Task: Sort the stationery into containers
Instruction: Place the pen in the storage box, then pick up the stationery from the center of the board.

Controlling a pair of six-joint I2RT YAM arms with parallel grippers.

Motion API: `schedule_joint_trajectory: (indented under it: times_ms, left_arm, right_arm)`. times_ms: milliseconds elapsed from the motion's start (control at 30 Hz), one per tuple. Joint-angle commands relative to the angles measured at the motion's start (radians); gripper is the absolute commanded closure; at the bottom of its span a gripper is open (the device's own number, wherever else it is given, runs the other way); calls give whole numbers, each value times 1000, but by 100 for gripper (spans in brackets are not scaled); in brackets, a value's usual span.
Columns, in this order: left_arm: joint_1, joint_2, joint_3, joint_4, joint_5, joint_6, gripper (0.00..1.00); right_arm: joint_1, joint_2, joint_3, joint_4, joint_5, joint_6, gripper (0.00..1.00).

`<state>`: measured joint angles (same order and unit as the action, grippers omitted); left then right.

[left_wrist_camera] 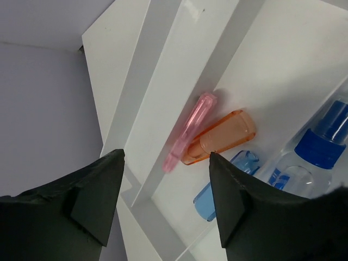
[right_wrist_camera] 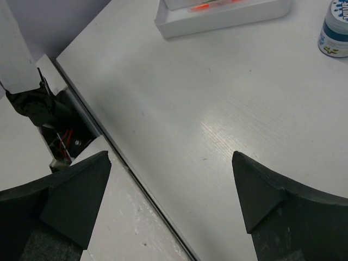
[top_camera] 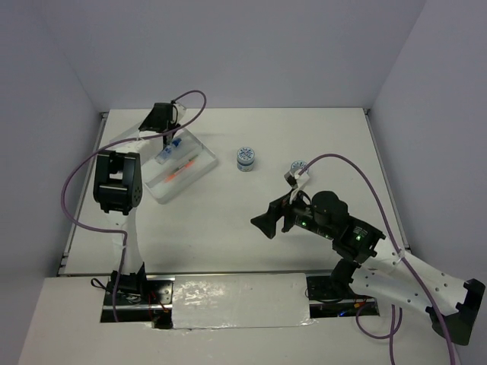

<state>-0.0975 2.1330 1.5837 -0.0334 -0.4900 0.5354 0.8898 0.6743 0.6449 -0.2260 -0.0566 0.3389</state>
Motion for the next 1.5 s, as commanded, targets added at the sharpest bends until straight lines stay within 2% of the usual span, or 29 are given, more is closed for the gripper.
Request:
schedule_joint_trajectory:
  times_ms: [0, 100, 133, 167, 233, 267, 367, 400, 433, 500, 567, 633, 667, 767, 867, 1000, 1100, 1300, 1467]
  left_arm:
    - [10, -44, 27, 3, 33, -44, 24]
    - [9, -93, 39, -11, 47, -118, 23]
    - [8, -135, 42, -26, 56, -147, 16]
    - [10, -160, 48, -37, 67, -188, 1]
    - [8, -241, 70, -77, 42, -375, 1]
    - [13, -270, 79, -103, 30, -540, 1]
    - [25, -364, 133, -253, 241, -836, 1]
    - [30, -392, 146, -282, 431, -865, 1]
    - [28, -404, 142, -310, 521, -880, 1]
    - [10, -476, 15, -245, 707, -957, 1]
    - [-66, -534, -98, -112, 716, -1021, 1]
    - [-157, -570, -172, -96, 590, -1011, 1]
    - [-248, -559, -156, -126, 550, -993, 1]
    - [-381, -477, -107, -174, 446, -991, 1]
    - [-444, -388, -97, -159, 360, -1002, 1]
    - [-473, -287, -67, -117, 361, -979, 1]
    - [-496, -210, -39, -76, 360, -907, 1]
    - [-504, -76, 56, -77, 327, -855, 1]
    - [-502, -22, 105, -91, 281, -824, 1]
  right_arm:
    - [6, 21, 25, 25, -15, -14, 0]
    - [6, 24, 36, 22, -14, -15, 0]
    - [6, 21, 42, 17, -6, -20, 0]
    - [8, 18, 45, 13, 4, -21, 0]
    - [5, 7, 55, -4, 52, -23, 0]
    - [5, 2, 61, -16, 66, -21, 0]
    - [5, -16, 81, -41, 155, 1, 0]
    - [5, -22, 88, -64, 196, 20, 0]
    - [3, -38, 90, -76, 213, 29, 0]
    - [3, -73, 90, -114, 254, 52, 0]
    - [1, -100, 88, -153, 267, 63, 0]
    - [1, -146, 85, -174, 276, 74, 0]
    - [-2, -160, 85, -190, 276, 77, 0]
    - [1, -202, 91, -222, 271, 87, 0]
    - [1, -217, 99, -243, 235, 114, 0]
    - [1, -226, 67, -227, 172, 127, 0]
    - [1, -219, 52, -210, 140, 124, 0]
    - [1, -187, 32, -171, 115, 103, 0]
    - [1, -160, 21, -139, 87, 92, 0]
